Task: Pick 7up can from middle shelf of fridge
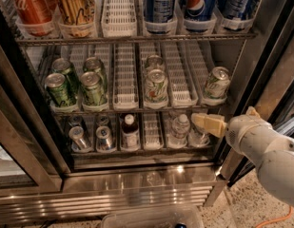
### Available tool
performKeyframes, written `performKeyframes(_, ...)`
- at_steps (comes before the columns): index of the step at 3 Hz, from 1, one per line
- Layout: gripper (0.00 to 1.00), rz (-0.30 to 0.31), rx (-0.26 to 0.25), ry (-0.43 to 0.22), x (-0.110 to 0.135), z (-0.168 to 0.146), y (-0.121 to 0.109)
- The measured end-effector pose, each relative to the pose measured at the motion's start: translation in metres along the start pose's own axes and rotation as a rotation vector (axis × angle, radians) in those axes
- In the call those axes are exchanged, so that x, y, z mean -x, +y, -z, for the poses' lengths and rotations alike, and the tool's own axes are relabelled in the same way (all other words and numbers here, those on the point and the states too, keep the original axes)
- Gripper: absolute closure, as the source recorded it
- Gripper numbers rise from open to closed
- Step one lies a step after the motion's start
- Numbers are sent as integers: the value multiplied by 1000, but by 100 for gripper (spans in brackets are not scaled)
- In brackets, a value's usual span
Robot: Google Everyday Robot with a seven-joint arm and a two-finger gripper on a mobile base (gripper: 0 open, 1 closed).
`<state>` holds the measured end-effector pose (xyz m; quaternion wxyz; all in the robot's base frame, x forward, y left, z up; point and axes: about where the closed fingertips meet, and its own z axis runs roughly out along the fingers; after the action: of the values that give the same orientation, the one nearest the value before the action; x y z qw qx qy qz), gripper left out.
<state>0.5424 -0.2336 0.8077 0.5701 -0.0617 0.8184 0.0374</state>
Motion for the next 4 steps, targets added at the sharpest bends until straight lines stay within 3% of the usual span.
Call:
performKeyframes(2,0,-50,-37,-81,7,-20,15)
performKeyframes(3,0,-72,-58,-135,8,-35,36)
performKeyframes(4,0,-72,-58,-135,8,-35,36)
